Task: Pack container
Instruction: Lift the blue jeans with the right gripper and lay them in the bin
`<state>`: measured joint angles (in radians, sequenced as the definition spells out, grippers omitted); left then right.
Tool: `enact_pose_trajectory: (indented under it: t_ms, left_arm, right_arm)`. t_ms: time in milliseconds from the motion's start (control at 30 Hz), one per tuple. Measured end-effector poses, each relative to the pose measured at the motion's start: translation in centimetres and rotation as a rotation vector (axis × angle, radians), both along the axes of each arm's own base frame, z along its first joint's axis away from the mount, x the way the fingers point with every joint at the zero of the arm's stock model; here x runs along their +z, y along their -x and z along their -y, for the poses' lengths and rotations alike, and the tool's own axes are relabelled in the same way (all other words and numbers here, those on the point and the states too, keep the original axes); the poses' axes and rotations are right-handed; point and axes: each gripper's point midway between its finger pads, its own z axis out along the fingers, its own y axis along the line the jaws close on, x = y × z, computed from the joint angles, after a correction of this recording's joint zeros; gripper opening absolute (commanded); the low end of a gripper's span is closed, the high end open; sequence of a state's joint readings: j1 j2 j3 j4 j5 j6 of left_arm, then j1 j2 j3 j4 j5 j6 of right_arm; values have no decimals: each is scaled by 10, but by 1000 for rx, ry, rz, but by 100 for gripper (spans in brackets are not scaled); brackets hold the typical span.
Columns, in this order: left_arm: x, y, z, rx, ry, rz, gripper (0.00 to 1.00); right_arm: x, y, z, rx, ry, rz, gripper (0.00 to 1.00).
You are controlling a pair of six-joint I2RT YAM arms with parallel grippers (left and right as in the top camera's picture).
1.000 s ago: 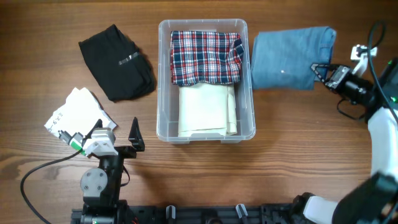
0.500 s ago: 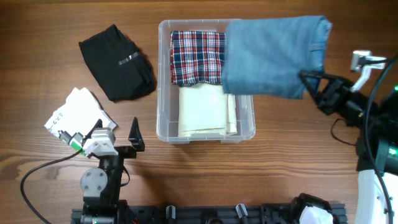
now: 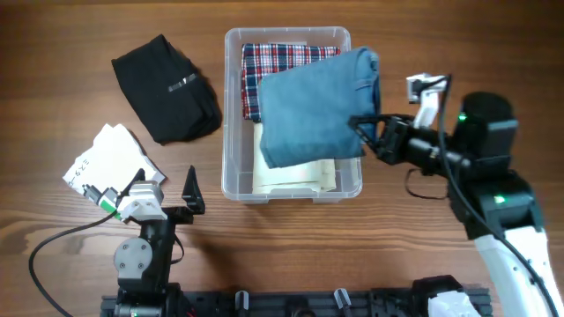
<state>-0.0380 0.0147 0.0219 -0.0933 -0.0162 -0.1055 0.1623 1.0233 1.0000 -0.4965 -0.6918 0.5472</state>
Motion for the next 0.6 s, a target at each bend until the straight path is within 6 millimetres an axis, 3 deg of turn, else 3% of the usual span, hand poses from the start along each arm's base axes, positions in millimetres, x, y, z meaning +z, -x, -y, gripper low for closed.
enact_pose_trajectory:
  t_ms: [233,367,600]
  left_arm:
    - [0,0,0,0,0,0,100]
    - [0,0,0,0,0,0,100]
    - [0,0,0,0,0,0,100]
  right_arm:
    - [-26,-21,-42,32,-22,-80,4]
    - [-53,-30,-64,61,-15,-159,4]
    - [-72,-39,-76,62,-5,-190,4]
